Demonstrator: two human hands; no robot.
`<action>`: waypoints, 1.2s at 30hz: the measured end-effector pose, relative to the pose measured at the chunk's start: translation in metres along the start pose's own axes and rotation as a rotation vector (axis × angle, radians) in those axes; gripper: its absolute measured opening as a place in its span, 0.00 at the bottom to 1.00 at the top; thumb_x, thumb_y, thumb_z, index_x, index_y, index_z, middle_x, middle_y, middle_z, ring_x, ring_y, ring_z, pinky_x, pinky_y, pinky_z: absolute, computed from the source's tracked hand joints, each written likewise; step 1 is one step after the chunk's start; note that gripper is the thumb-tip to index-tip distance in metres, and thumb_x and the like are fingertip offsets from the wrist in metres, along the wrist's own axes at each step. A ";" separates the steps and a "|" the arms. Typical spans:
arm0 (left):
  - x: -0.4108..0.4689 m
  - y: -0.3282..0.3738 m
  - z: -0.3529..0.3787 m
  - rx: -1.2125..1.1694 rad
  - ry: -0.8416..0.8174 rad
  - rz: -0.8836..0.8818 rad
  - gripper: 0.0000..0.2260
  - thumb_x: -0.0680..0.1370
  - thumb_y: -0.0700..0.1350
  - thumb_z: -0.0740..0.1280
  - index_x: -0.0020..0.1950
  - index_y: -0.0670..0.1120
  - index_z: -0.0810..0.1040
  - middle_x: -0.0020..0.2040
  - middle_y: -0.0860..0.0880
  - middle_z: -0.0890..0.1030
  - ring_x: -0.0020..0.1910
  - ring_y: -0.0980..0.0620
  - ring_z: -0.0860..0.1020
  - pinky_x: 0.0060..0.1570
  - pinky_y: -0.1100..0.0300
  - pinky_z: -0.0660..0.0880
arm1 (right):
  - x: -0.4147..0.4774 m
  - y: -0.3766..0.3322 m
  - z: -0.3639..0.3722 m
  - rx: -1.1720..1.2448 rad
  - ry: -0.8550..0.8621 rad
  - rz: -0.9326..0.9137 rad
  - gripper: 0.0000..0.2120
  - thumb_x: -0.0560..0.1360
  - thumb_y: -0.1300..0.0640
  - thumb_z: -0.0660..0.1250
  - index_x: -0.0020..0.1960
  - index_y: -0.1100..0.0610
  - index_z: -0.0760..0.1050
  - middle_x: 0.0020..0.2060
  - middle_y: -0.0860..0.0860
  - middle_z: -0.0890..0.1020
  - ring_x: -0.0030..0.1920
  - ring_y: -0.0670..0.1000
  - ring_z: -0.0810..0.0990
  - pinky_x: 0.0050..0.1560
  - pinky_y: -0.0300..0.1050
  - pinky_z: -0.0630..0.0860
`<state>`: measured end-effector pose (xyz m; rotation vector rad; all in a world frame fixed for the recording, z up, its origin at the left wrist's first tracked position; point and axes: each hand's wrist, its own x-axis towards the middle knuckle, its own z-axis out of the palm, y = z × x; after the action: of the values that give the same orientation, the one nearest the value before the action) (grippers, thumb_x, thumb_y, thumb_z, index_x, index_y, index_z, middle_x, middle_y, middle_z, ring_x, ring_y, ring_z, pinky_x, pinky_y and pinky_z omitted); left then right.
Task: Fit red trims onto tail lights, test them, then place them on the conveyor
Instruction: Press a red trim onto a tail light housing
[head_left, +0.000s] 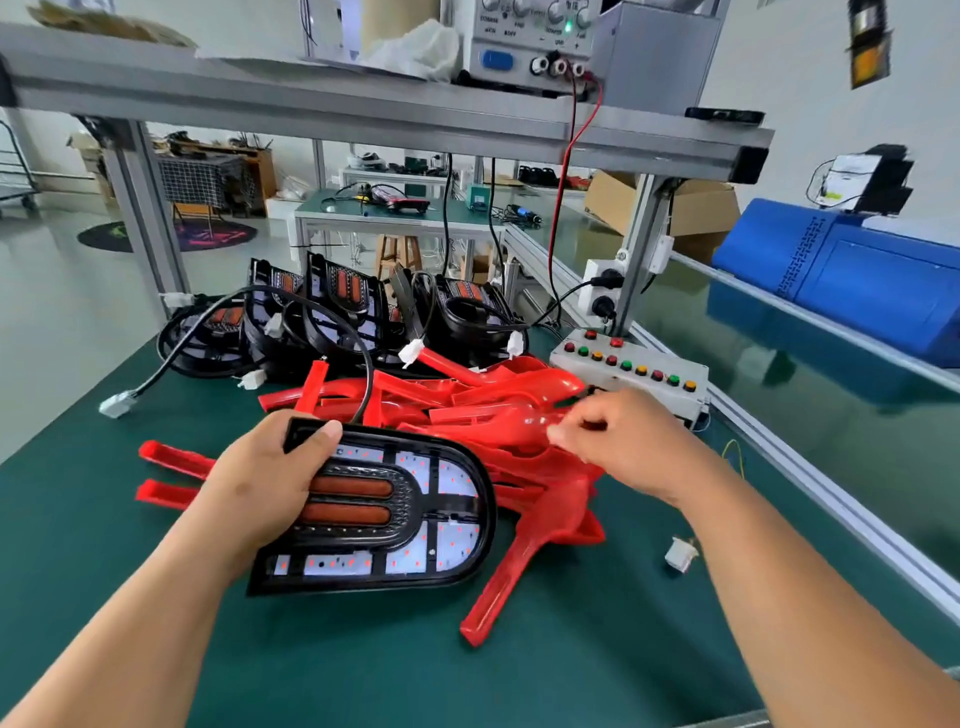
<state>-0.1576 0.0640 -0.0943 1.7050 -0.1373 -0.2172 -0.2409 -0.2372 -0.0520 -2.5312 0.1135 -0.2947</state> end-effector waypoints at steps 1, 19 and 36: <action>0.001 -0.002 -0.001 -0.005 0.001 -0.014 0.15 0.68 0.64 0.70 0.45 0.56 0.79 0.50 0.41 0.85 0.48 0.36 0.84 0.50 0.37 0.79 | -0.004 0.004 0.001 -0.080 -0.057 -0.002 0.06 0.74 0.48 0.71 0.40 0.46 0.83 0.37 0.38 0.83 0.40 0.40 0.80 0.44 0.40 0.75; 0.003 0.000 0.018 0.067 0.252 0.063 0.11 0.76 0.63 0.62 0.48 0.57 0.76 0.46 0.45 0.83 0.47 0.41 0.82 0.53 0.39 0.78 | -0.021 0.016 -0.004 0.100 -0.359 -0.183 0.05 0.72 0.50 0.75 0.45 0.45 0.79 0.42 0.41 0.80 0.42 0.44 0.78 0.50 0.45 0.76; 0.003 0.002 0.018 -0.153 0.106 0.028 0.09 0.81 0.54 0.63 0.47 0.54 0.81 0.44 0.44 0.86 0.41 0.44 0.85 0.38 0.46 0.83 | -0.009 -0.029 0.059 0.322 -0.291 -0.219 0.11 0.78 0.50 0.66 0.50 0.33 0.78 0.43 0.44 0.72 0.34 0.36 0.75 0.41 0.29 0.70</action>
<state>-0.1588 0.0457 -0.0954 1.5572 -0.0644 -0.1129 -0.2350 -0.1797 -0.0843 -2.2363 -0.3026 -0.0224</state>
